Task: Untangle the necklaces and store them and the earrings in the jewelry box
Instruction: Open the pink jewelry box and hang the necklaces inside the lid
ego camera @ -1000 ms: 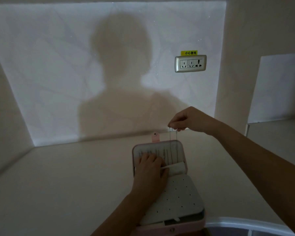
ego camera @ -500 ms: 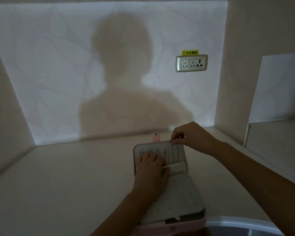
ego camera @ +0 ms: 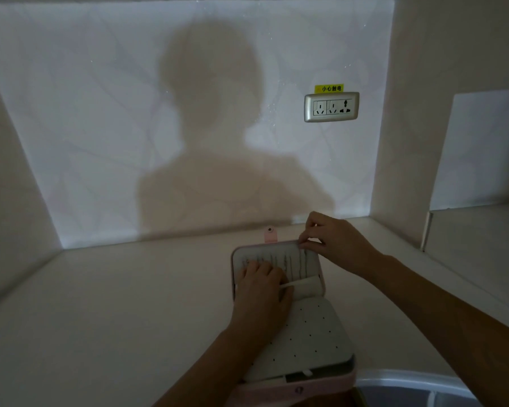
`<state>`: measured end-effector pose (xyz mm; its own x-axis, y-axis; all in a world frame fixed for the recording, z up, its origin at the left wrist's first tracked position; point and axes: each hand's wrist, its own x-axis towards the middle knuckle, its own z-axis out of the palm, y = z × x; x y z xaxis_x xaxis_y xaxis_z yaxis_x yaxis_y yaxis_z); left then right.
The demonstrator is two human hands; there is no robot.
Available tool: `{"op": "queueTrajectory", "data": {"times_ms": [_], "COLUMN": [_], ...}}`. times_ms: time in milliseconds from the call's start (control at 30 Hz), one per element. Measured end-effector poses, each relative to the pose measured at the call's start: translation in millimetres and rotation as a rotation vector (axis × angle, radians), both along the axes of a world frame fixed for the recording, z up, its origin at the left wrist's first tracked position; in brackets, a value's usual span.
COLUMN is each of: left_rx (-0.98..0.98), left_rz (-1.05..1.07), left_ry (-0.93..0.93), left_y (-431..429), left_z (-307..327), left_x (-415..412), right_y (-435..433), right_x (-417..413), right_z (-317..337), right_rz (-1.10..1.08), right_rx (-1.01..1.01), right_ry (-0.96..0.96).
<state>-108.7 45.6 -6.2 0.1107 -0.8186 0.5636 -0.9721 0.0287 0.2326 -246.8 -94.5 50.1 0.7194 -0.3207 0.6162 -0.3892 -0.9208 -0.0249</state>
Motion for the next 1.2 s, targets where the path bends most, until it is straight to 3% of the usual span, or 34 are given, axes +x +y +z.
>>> {"op": "queueTrajectory", "data": {"times_ms": [100, 167, 300, 400, 533, 600, 767, 933, 1067, 1200], "left_rx": [-0.027, -0.023, -0.017, 0.009, 0.058, 0.092, 0.205, 0.376, 0.362, 0.306], "left_rz": [-0.006, -0.005, -0.001, 0.015, 0.101, 0.167, 0.291, 0.279, 0.260, 0.266], "left_ry": [0.007, 0.007, 0.012, 0.014, 0.057, 0.085, 0.250, 0.562, 0.726, 0.961], "left_y": [-0.3, -0.2, -0.9, -2.2, -4.9, -6.3, -8.3, -9.9, -6.6, -4.7], "left_z": [-0.4, -0.4, -0.8, -0.5, -2.5, -4.3, -5.0, -5.6, -5.1, -2.1], "left_x": [0.5, 1.2, 2.2, 3.1, 10.0, 13.9, 22.5, 39.1, 46.9, 57.7], "right_y": [-0.4, 1.3, 11.1, 21.8, 25.7, 28.4, 47.2, 77.1, 85.6, 85.1], "right_x": [-4.3, -8.8, -12.1, -11.0, -14.6, -17.4, -29.2, -40.6, -46.0, -47.8], "right_z": [-10.1, -17.4, -33.1, -42.9, -56.3, -58.9, -48.2, -30.7, -26.3, -29.1], "right_rz": [-0.014, -0.008, 0.058, 0.092, 0.086, 0.075, 0.040, 0.070, 0.054, 0.053], "right_rx": [-0.010, 0.090, 0.536, 0.942, 1.077, 1.094, 0.887, 0.834, 0.773, 0.686], "right_ry": [-0.018, -0.085, -0.279, -0.299, -0.212, -0.151, 0.166, 0.498, 0.512, 0.383]}}
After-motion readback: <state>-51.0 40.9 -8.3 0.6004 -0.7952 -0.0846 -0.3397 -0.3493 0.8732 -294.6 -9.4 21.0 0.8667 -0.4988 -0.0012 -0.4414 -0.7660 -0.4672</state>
